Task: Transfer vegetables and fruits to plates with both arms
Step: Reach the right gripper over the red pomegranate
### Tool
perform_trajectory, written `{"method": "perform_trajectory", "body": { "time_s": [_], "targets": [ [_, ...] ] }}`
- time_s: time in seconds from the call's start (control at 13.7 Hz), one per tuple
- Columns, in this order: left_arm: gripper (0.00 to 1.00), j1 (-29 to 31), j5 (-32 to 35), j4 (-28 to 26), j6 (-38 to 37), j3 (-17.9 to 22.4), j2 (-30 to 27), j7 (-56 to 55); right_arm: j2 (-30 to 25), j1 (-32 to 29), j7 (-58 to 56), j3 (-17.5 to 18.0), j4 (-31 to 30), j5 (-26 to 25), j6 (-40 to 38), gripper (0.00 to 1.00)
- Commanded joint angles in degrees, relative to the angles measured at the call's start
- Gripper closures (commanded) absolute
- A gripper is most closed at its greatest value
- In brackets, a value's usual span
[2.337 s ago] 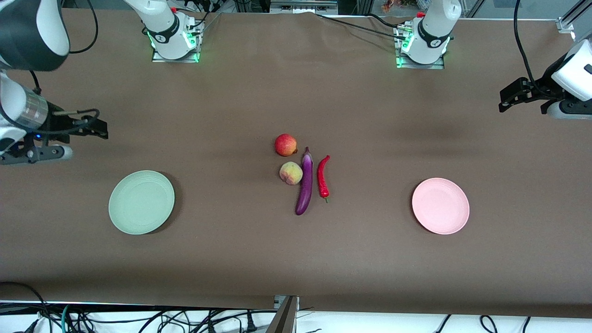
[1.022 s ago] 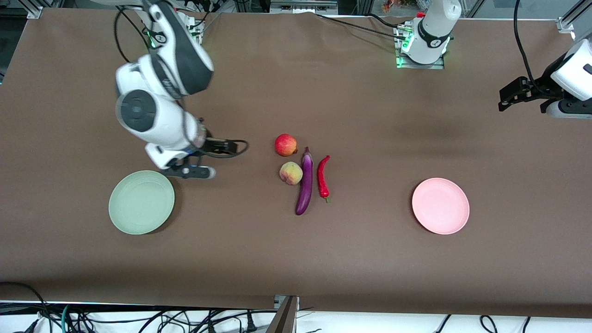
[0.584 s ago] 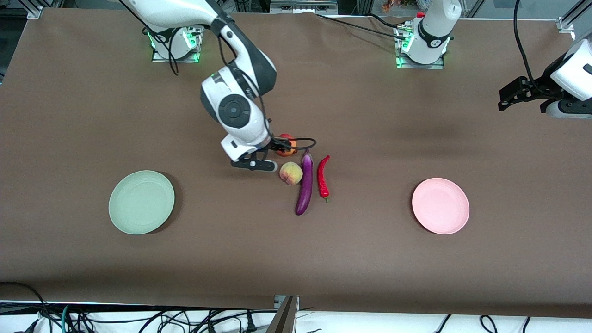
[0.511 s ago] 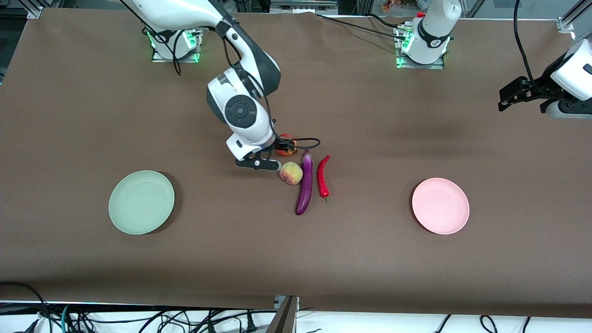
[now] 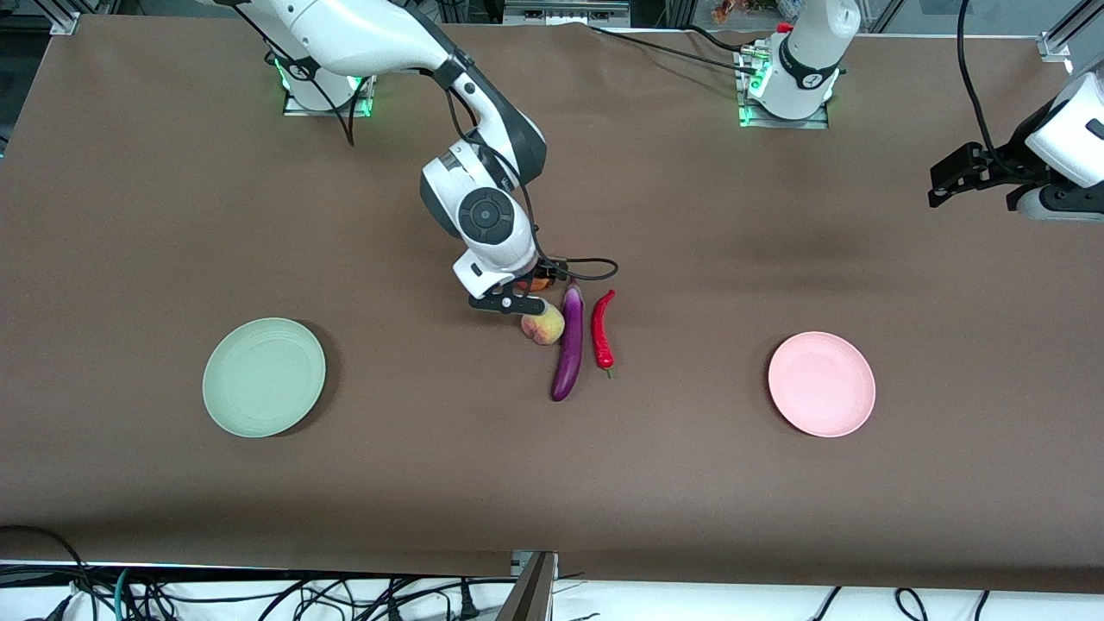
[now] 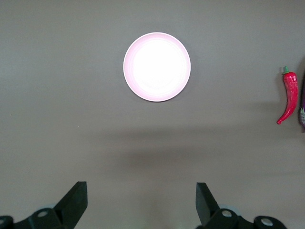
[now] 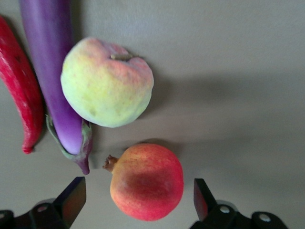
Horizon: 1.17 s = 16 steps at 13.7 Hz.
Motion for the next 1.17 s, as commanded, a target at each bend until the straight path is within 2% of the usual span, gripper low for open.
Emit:
{"method": "perform_trajectory", "body": {
  "time_s": [0.0,1.1],
  "targets": [
    [0.00,-0.3,0.5,0.8,-1.2,-0.1,-0.2,0.4,1.2,0.9,0.5,-0.6,0.8,0.7,-0.2,0.00],
    [0.00,-0.3,0.5,1.7,-2.3,-0.4,-0.1,0.0,3.5,2.3,-4.1,-0.5,0.7,1.2,-4.4,0.00]
  ]
}}
